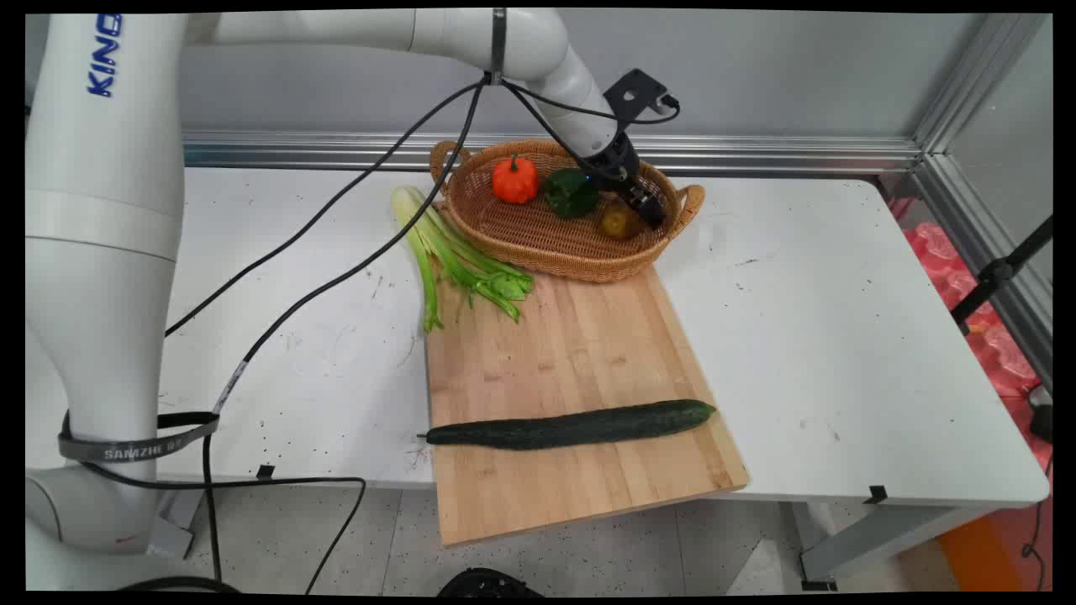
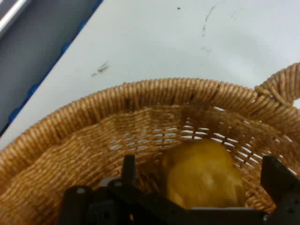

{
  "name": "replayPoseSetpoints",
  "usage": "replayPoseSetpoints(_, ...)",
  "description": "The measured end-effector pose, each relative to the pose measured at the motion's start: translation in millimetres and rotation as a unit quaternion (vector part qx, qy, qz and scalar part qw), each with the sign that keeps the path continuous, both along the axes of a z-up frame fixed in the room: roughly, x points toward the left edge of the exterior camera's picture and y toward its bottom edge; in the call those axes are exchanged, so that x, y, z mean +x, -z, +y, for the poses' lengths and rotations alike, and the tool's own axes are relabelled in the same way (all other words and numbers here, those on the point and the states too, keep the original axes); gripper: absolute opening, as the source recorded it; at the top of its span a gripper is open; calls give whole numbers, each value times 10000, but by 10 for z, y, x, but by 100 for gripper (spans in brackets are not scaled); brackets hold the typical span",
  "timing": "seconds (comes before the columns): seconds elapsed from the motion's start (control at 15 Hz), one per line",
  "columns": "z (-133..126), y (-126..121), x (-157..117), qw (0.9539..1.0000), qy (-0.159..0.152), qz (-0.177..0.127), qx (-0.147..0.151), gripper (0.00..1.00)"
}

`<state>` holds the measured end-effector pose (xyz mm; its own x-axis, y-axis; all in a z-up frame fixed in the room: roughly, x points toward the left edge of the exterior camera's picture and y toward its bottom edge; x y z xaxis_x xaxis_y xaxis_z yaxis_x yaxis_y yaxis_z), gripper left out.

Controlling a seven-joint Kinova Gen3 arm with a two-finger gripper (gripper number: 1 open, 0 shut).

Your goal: Pick up the cucumber from the cutting board

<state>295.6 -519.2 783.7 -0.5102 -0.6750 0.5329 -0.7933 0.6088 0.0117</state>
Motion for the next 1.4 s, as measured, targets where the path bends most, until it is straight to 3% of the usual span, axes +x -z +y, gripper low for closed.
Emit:
replayPoseSetpoints(0.6,303,-509,300,9985,412,-70,-352,100)
replayPoseSetpoints(1.4,1170,-1280,752,9939,976,-79,-507,100)
